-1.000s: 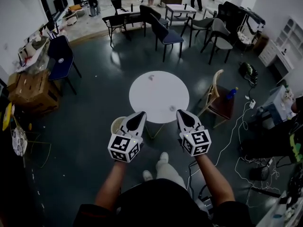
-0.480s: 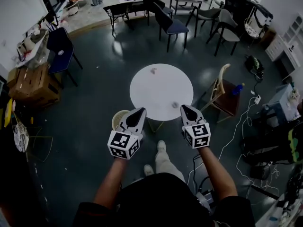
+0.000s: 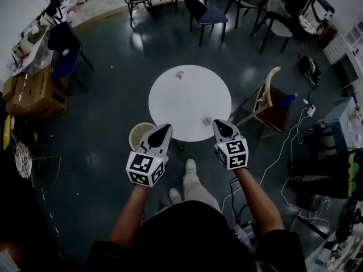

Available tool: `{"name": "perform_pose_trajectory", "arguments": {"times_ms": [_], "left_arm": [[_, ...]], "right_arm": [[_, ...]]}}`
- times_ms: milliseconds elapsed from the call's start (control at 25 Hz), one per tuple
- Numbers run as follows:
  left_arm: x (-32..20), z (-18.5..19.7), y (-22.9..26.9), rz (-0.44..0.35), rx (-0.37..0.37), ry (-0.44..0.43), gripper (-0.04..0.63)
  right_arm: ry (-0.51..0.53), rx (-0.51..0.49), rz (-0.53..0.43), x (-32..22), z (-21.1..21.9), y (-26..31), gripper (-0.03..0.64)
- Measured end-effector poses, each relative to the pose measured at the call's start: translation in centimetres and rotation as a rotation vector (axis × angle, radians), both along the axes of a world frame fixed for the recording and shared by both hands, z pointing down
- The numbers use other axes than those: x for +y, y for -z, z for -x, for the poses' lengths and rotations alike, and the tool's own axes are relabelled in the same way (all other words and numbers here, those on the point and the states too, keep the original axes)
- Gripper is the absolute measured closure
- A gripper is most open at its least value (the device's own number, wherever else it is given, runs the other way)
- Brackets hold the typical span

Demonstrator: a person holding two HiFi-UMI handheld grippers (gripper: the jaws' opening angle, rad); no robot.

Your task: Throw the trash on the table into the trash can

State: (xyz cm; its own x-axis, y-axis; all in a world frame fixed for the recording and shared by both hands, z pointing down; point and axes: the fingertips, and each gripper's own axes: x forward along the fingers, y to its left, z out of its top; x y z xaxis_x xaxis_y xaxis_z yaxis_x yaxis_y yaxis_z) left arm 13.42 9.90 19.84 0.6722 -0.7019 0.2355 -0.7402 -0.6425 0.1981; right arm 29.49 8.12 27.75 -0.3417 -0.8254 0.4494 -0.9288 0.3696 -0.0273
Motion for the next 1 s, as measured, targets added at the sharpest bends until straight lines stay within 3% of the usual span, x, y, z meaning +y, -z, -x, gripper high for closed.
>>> {"name": "perform_pose_trajectory", "arguments": {"times_ms": [480,600,1000], "left_arm": [[-3.5,-2.9,-8.1,0.135,-0.047,-0.009,0.588],[-3.9,-3.7,-10.1,0.171,-0.061,-0.009,0.588],[-7.2,-5.9,-15.3,0.260,-0.088,0.005,0.588]], "right_arm": [[0.029,0.012,0.210,-3.7,-1.5,-10.9,0.594],[0.039,-0.003,0.249,-4.4,-1.8,-12.9,0.517],[0.031,-0.001,0.391,-6.8,-4.1,-21.0,0.463]]}}
